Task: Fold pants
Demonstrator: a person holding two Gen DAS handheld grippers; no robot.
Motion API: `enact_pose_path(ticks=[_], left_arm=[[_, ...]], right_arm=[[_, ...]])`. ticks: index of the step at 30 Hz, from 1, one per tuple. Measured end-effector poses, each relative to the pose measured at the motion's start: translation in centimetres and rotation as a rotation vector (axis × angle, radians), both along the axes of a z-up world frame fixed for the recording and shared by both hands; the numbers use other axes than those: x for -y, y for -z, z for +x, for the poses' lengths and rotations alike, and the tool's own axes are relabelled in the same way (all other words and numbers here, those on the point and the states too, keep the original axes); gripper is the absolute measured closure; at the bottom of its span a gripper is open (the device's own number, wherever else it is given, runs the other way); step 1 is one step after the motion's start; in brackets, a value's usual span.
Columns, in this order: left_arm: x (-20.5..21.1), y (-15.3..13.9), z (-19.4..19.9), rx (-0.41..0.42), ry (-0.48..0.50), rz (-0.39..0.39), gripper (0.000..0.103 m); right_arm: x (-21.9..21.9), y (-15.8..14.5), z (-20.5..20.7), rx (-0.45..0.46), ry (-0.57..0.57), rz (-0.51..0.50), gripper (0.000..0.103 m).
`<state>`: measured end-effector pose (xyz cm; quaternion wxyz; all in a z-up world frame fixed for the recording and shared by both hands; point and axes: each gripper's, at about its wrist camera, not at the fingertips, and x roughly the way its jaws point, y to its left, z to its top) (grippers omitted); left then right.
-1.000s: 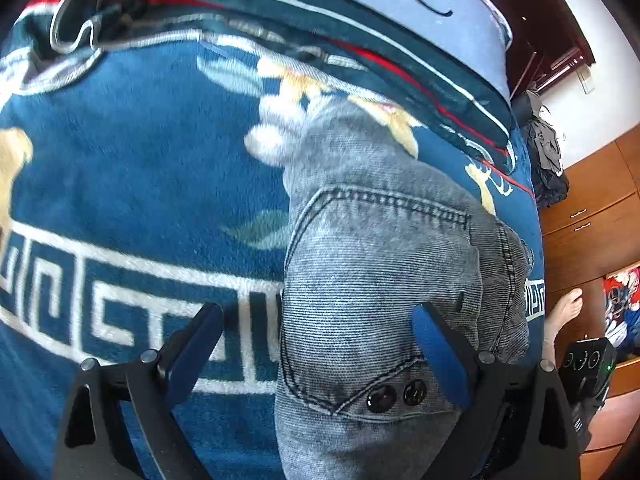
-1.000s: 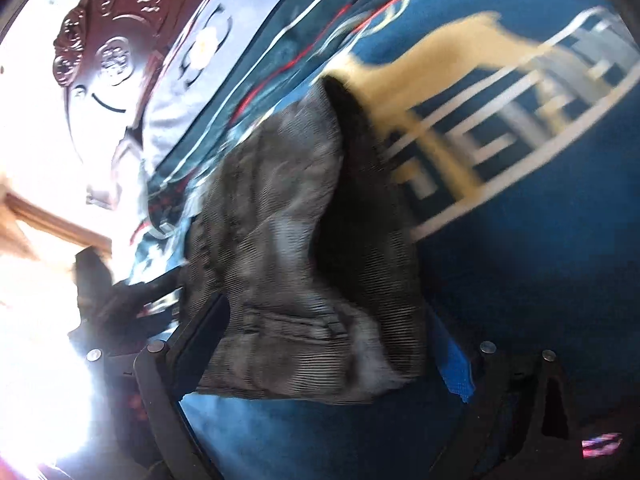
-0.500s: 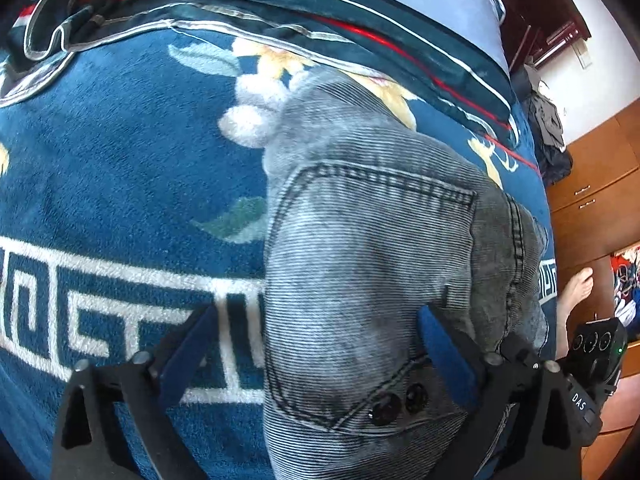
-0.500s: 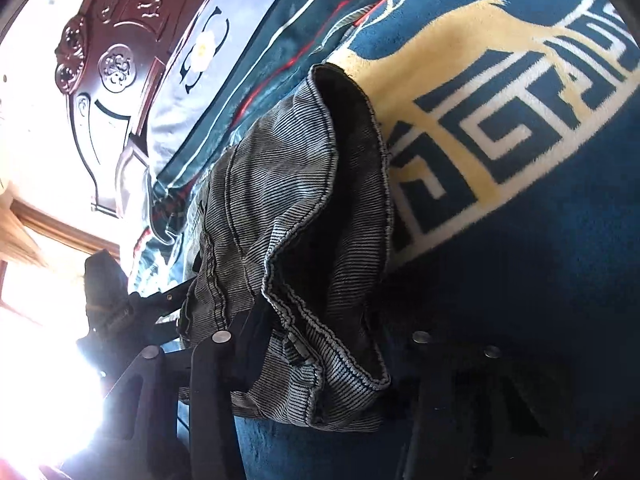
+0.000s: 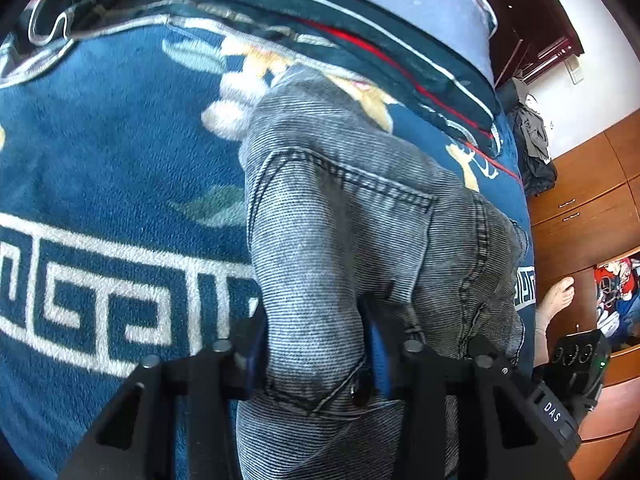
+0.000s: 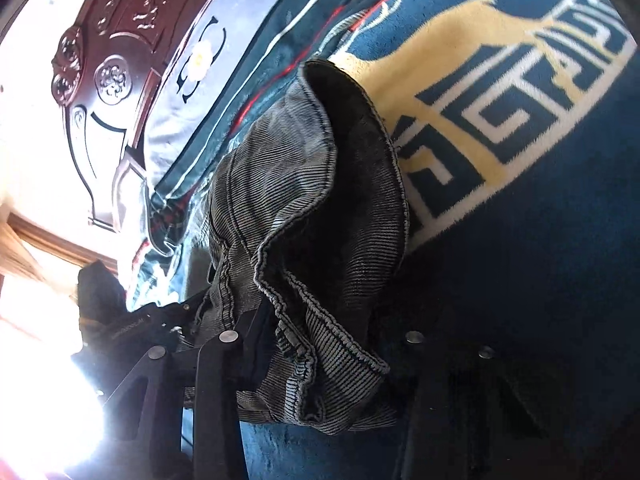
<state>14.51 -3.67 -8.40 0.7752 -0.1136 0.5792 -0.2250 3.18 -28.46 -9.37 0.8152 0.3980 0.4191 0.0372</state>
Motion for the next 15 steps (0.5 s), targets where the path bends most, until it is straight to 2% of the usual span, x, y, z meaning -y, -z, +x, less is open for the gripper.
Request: enact_pose_path(ticks=[5,15], left_arm=[[0.3,-1.1,-0.5,0.040,0.003,0.007,0.067],[-0.5,-3.9,-1.2,0.097,0.030,-0.008,0.069]], right_arm=[[-1.0,-1.1,0.1,0.010,-0.013,-0.085,0.073],[-2.2,-2.7,0.1,0.043,-0.045,-0.115,0.074]])
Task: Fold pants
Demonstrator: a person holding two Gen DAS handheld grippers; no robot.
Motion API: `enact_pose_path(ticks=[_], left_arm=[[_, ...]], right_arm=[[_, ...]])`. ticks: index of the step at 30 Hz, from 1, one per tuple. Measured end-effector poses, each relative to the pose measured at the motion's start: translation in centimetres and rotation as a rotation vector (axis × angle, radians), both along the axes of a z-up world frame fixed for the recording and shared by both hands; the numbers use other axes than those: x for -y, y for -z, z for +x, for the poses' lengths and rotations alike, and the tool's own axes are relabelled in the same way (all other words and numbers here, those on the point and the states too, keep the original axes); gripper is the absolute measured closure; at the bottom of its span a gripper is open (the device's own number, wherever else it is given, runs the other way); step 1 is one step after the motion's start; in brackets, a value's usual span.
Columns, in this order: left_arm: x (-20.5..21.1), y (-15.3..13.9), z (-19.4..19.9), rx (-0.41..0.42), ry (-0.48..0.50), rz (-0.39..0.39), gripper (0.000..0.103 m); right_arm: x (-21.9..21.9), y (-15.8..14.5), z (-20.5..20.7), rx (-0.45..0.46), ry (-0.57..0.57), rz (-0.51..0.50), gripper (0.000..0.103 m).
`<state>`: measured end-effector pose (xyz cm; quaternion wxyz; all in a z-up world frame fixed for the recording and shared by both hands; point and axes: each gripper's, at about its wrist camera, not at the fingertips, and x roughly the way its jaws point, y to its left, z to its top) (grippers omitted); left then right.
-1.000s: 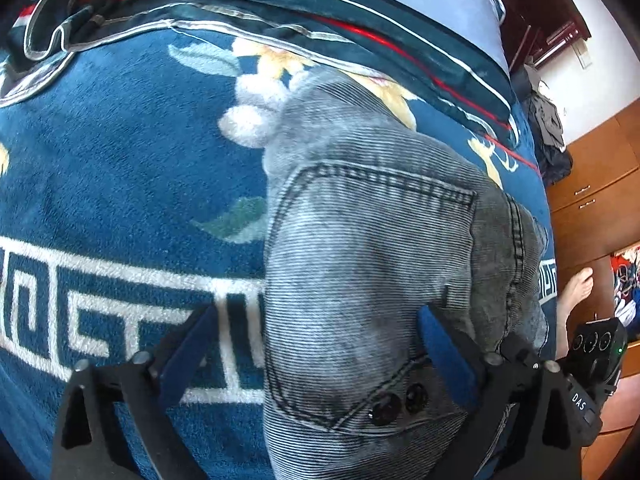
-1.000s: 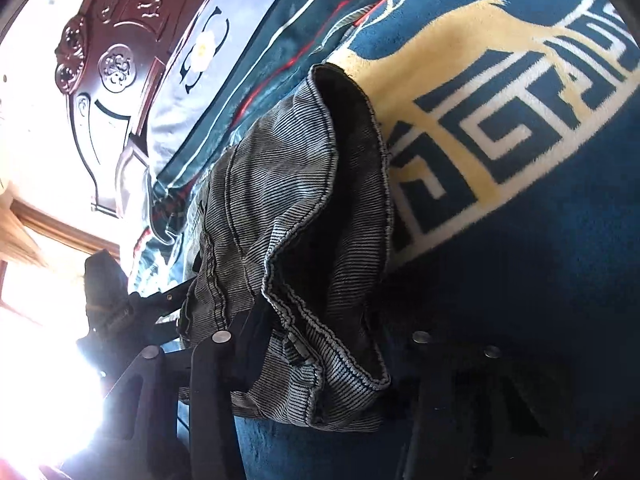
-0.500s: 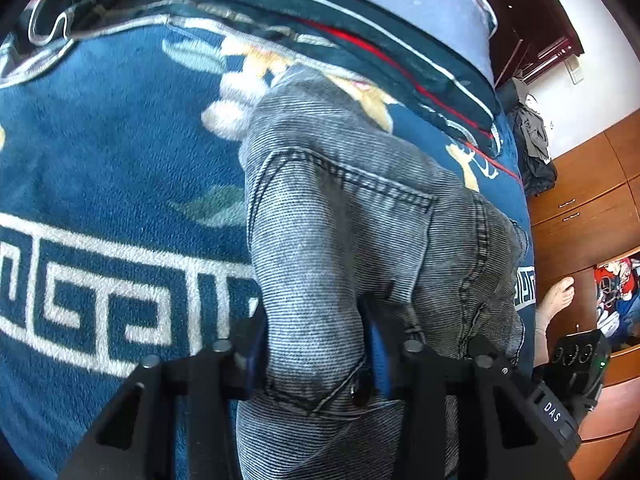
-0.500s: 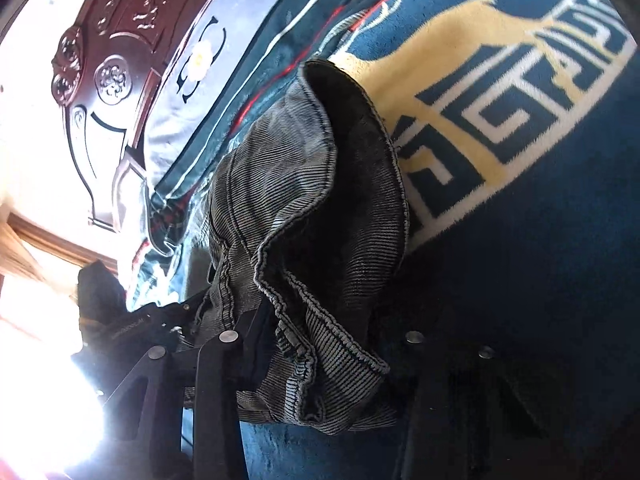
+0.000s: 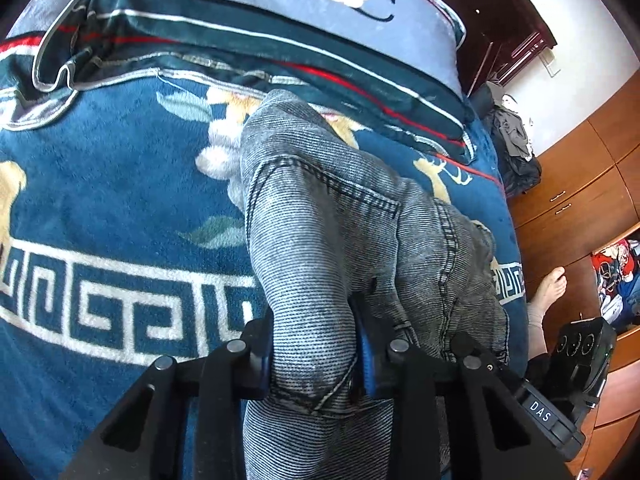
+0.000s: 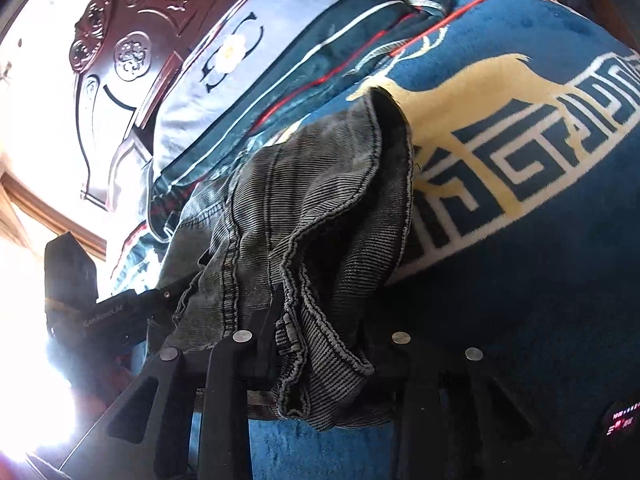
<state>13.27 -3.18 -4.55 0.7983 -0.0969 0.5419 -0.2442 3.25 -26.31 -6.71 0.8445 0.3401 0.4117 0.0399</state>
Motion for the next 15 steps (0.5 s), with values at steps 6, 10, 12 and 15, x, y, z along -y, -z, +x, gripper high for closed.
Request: enact_pose_path(ticks=[6,10,12,15], left_arm=[[-2.4,-1.6,-0.2,0.022,-0.008,-0.017,0.069],[-4.5,-2.4,0.1,0.040,-0.034,-0.019,0.069],[-5.6,-2.8,0.3,0.048,-0.048,-0.019,0.069],[-7.2,-3.4,0.9,0.062,-0.070,-0.016,0.069]], right_arm=[[-2.1,-1.4,0.3,0.025,-0.055,-0.025,0.074],[-4.2,-2.4,1.2,0.046,-0.102,-0.051,0.074],[-5.2,-2.6,1.8,0.050,-0.120,-0.055,0.074],[-7.0,-3.0,3.2,0.054,-0.155,-0.061,0.074]])
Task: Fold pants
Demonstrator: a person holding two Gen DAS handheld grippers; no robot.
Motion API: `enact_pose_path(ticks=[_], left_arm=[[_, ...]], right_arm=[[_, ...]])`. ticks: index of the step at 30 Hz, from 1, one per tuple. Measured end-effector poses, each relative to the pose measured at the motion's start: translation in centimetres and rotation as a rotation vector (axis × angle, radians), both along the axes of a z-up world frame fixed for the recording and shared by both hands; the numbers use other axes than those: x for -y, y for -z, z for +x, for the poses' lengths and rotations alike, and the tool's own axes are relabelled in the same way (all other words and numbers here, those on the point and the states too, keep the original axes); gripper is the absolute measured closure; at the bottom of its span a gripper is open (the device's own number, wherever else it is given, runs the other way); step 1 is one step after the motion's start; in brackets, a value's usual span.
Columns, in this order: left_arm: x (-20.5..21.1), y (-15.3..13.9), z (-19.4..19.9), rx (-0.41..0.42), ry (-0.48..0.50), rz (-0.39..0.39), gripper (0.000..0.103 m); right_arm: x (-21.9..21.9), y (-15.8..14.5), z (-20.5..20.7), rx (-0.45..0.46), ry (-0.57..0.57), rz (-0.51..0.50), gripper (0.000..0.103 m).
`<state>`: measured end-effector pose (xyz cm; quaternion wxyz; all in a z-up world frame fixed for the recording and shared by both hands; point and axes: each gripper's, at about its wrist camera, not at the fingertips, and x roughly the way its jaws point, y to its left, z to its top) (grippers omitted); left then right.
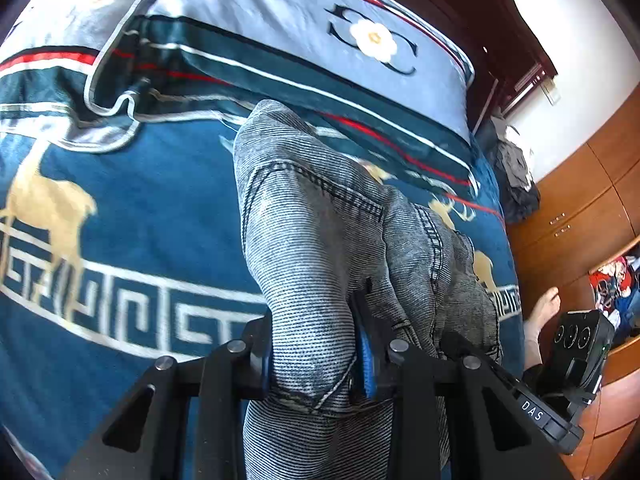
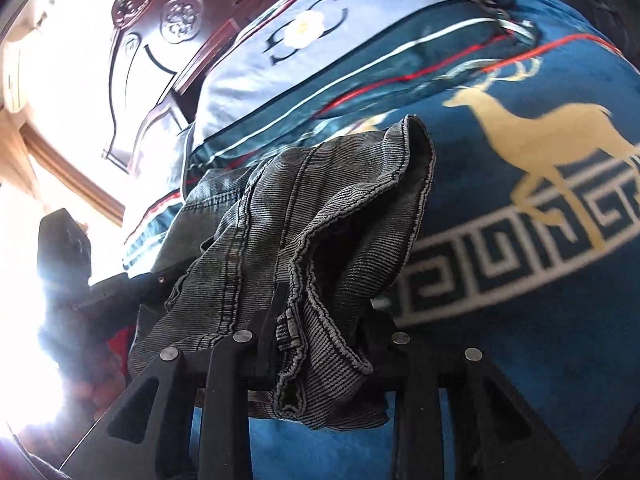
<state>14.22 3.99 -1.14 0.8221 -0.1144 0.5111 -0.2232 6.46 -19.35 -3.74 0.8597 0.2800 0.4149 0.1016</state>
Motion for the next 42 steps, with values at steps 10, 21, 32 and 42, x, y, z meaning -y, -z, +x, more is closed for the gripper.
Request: enact_pose_path(ticks=[10,21,32,42], left_arm=[[-4.1,-0.2,4.0,0.011,-0.088,-0.011,0.069],[-4.2,2.0,9.8,0.020,-0.083,0.016,0.069],[-4.8,6.3,10.7,-0.007,-0.089,0.042,0.065],[-5.4,4.0,9.7,0.020,-0.091,0.050,0.061]], right_arm=[[-4.8,-1.5,6.1,0.024,-0.097,-0.050,0.074],[-6.1,-0.7,11.3,0.021,-0.097,-0.117,0.074],[-6.5,3.0,12.7,-0.032,-0.109,-0.198,0.068],[-5.8,2.6,12.0,-0.061,-0.100,-0.245,0.057]])
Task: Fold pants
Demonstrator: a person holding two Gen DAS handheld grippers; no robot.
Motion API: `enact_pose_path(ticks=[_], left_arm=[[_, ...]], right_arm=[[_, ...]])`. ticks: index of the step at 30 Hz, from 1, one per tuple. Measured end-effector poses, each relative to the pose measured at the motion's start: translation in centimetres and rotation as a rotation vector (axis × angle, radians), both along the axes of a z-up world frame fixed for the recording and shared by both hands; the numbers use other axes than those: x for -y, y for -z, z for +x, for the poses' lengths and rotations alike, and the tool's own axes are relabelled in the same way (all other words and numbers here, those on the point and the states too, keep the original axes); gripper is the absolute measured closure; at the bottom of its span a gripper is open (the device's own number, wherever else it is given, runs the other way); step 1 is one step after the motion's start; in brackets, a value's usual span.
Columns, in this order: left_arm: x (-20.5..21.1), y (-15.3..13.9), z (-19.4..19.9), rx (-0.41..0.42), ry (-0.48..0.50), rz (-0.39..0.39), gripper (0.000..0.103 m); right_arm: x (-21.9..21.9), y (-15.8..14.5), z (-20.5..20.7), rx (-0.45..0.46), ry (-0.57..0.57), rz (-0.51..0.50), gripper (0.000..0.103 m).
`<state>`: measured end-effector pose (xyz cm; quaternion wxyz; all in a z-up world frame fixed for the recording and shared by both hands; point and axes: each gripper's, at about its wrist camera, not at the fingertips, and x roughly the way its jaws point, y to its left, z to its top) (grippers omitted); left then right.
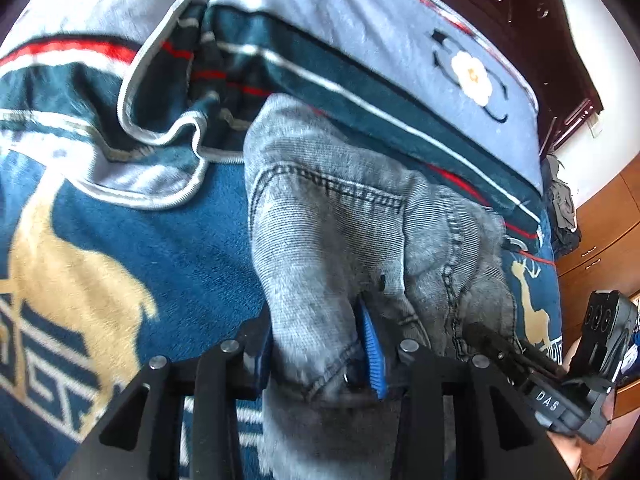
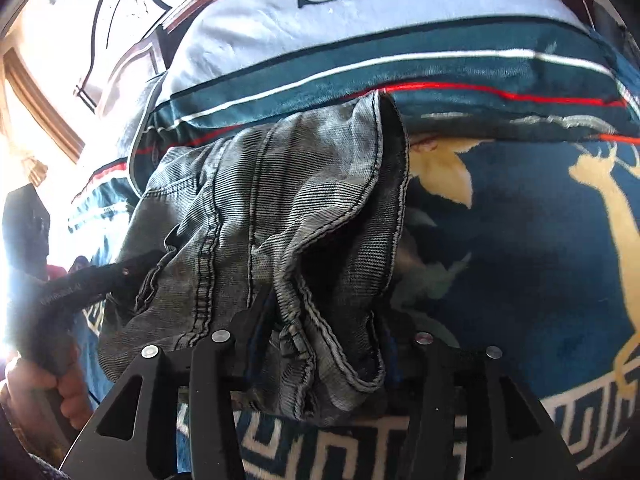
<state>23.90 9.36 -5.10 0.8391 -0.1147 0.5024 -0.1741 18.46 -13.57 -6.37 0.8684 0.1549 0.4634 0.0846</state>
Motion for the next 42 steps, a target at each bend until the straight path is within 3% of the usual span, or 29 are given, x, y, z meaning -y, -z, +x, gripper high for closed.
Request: enact_pose_path(ticks=[6,11,17,19,21,27,29,32,33,34,42], left_arm=[[-1.0,-2.8,-3.0,0.080,0.003,0.018,0.066],[0.2,-4.6,-5.1,0.130,0.051,0.008,0.066],[2.5,-1.4,-6.2,0.066,0.117,0.087,0.066],[2.7,-0.2,-6.2,0.065,0.139,0.124,0.064],[3.0,0.1,-6.2,0.089,0.157,0.145,0.064],[2.8,-0.2,-6.2,0.101,0.145,0.134,0.064],[2.6,-0.5,-6.6,0.102,0.131,0.129,0.064],[2.4,-1.2,-7.2,0.114,0.112,0.124,0.045],[2.2,-1.5,-7.5,0.118,0.101,0.125,0.032],[2.0,-1.9,-7.7,0.122,0.088,0.125,0.026],[0.2,-4.0,-10.0,0.123,0.016,0.103,0.022]], right_arm=[[1.0,-3.6,-2.4,0.097,0.027,-0.046,0.057],[-0.1,-6.1,-3.2,0.169,-0.017,0.005,0.057],[-2.0,-3.0,-2.1,0.055,-0.068,0.018,0.061],[-1.4,-0.5,-1.8,-0.028,-0.050,-0.001,0.070],[-0.8,0.7,-1.9,-0.046,-0.043,0.035,0.073],[-1.9,0.1,-1.7,-0.050,-0.062,-0.027,0.071],[-2.5,-0.6,-2.0,-0.040,-0.067,-0.056,0.065],[-2.8,-1.2,-2.8,-0.025,-0.069,-0.080,0.052],[-2.9,-1.2,-3.0,-0.026,-0.071,-0.082,0.051],[-3.1,-1.4,-3.1,-0.027,-0.076,-0.083,0.051],[-4.2,-3.8,-5.8,0.004,-0.097,-0.119,0.047]])
